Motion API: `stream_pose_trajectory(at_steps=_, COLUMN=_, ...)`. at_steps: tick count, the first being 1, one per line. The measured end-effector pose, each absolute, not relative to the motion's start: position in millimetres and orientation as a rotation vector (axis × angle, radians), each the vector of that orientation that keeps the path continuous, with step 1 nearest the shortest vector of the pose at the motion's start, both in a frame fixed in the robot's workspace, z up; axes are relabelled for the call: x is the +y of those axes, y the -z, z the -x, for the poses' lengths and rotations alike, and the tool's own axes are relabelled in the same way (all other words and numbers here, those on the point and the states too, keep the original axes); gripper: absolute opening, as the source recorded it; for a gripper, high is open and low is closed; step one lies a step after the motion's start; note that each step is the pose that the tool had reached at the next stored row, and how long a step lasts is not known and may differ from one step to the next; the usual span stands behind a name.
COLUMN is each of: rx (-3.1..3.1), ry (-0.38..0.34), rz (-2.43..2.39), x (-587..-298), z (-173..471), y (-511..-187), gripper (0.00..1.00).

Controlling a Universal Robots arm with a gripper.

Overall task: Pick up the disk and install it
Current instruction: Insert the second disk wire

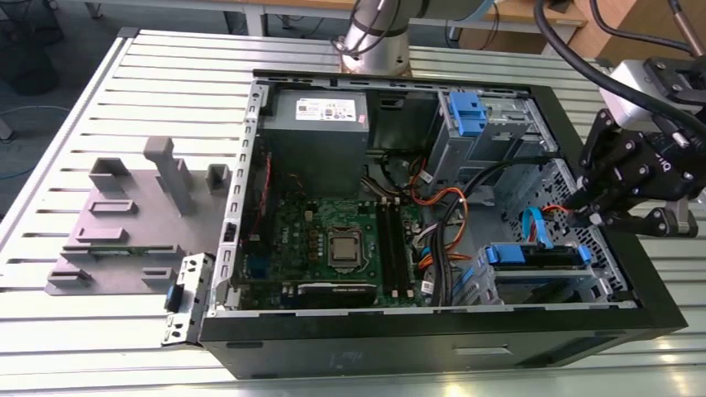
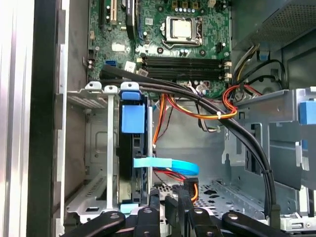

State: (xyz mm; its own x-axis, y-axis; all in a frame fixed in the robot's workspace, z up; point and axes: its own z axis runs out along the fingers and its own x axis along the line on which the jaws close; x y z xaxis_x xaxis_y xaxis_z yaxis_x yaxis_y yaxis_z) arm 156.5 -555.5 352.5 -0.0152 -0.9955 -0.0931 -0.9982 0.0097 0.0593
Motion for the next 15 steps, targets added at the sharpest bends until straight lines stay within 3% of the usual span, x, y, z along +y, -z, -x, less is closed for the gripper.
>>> stream_pose_trajectory(at_steps=15, rx=2.215, ry=-0.168, rz=2.187, x=-553.3, z=-165.4, y=-343.7, gripper=0.29)
